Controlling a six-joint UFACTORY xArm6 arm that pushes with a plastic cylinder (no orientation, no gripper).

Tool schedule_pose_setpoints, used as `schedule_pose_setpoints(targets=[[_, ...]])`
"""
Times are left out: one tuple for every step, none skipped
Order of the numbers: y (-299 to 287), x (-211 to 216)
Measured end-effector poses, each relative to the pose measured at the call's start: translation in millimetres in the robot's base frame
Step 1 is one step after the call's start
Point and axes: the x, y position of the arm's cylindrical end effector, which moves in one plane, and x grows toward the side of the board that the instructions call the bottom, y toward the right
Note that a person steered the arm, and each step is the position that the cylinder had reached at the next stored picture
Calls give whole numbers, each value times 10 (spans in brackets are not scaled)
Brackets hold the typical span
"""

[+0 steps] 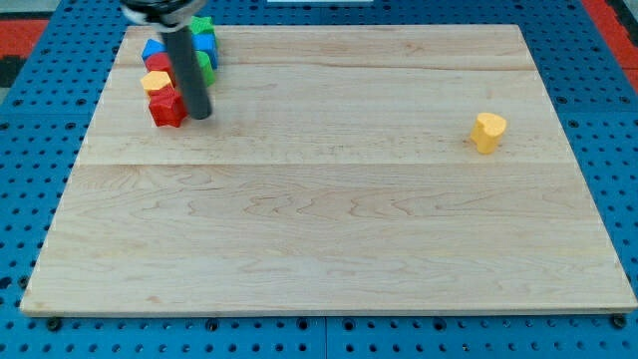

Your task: Push the yellow heart towards the bottom

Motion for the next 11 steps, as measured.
schedule_pose_setpoints(targets=[[1356, -277], [2568, -300], [3156, 173], [3083, 548], [3132, 659], [3618, 674], [3209, 918], [2550, 1185], [1582, 1285], [1790, 1238], [2543, 1107]])
